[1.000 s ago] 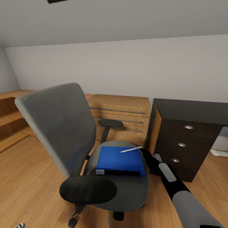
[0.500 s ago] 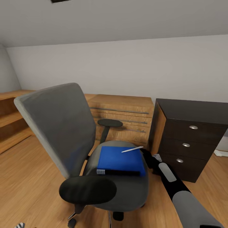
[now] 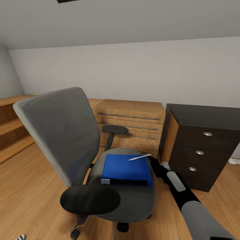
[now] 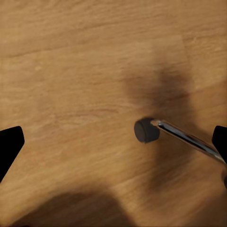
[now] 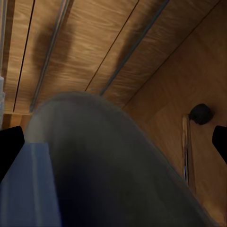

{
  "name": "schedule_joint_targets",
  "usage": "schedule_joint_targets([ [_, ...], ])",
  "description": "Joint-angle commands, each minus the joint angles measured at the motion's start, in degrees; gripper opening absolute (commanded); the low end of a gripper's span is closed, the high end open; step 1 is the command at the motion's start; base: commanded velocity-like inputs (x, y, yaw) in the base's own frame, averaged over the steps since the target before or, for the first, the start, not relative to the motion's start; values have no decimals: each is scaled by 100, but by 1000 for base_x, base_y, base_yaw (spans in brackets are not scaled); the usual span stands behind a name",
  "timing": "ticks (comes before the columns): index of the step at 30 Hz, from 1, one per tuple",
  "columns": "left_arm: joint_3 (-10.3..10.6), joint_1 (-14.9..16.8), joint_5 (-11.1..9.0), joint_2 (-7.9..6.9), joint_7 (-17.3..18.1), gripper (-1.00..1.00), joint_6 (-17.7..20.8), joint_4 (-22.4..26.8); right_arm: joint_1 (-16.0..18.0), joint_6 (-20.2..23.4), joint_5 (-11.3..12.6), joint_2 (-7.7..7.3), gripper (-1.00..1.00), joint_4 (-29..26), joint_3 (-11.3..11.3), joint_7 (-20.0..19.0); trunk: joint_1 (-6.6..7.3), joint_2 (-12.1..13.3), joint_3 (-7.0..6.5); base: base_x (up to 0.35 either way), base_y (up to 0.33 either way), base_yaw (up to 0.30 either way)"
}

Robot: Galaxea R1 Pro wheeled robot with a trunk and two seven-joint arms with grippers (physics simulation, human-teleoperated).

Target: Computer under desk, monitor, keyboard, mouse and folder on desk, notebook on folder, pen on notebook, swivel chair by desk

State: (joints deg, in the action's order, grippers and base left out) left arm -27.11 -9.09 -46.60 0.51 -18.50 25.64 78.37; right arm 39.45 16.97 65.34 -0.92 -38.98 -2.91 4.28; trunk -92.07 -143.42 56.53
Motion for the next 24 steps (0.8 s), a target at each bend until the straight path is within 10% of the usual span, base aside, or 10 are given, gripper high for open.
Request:
schedule_joint_targets([
  [1,-5,-1,-60,2,-39,100,20,12,1,26,58,2,100,-13,-8,43,1,-2,5,0,29,0],
  [24,-5,-2,-60,-7,-48,100,20,12,1,25,58,-5,100,-13,-8,44,1,-2,5,0,-160,0],
])
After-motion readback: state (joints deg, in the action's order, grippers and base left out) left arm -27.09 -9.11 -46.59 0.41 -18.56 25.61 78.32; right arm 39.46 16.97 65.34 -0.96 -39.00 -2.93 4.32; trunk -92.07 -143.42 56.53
